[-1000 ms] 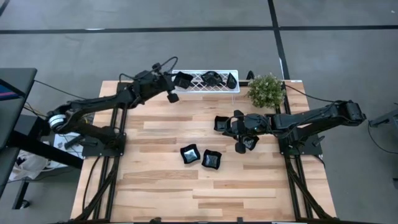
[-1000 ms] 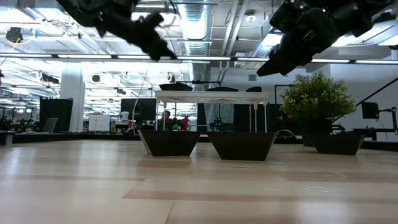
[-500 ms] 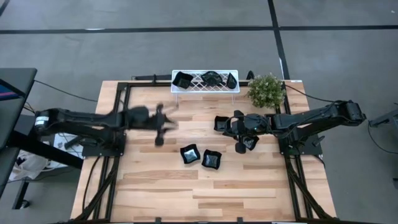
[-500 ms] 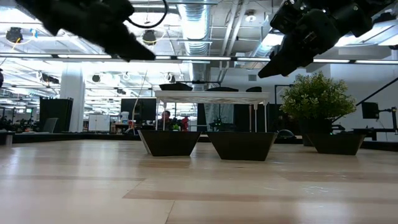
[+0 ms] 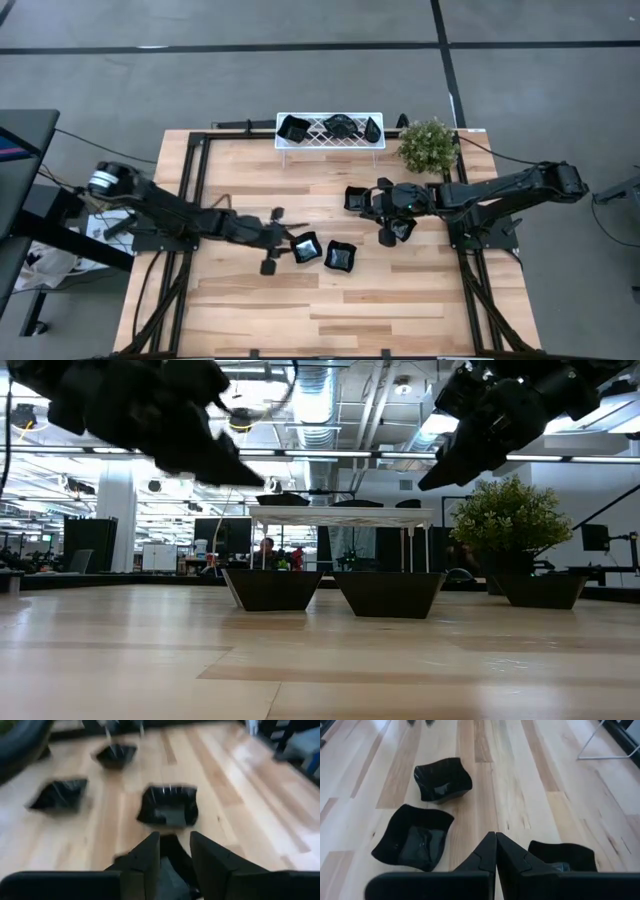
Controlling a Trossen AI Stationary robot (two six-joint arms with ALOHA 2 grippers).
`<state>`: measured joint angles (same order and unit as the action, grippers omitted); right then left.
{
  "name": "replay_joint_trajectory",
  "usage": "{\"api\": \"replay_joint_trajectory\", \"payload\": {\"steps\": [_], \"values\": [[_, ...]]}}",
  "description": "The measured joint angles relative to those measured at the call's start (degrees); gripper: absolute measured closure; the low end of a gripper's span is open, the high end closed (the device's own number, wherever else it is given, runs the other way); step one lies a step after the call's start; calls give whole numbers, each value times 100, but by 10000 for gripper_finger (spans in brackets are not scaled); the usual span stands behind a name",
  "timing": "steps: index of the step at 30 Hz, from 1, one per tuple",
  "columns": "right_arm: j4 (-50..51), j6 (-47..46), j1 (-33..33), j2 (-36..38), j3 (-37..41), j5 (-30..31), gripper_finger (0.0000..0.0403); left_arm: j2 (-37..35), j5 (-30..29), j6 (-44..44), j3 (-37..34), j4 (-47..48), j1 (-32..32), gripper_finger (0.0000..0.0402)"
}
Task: Pick & Place Mini shaped plates
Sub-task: Stack the distorted square plate on top of the distorted square plate on the shelf
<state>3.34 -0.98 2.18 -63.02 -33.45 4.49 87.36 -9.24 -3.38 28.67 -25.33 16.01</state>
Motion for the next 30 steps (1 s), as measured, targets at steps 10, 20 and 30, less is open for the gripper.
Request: {"api": "replay_joint_trajectory", "payload": {"steps": [10,20,30], "values": [[132,-11,39,-2,0,0,403,1085,-32,1615,820,62,188,268],[195,-14,39,-2,0,0,403,1238,-317,2083,1320,1482,562,270],[224,-62,90,-2,0,1,403,1511,-641,2771,1575,1734,848,270]]}}
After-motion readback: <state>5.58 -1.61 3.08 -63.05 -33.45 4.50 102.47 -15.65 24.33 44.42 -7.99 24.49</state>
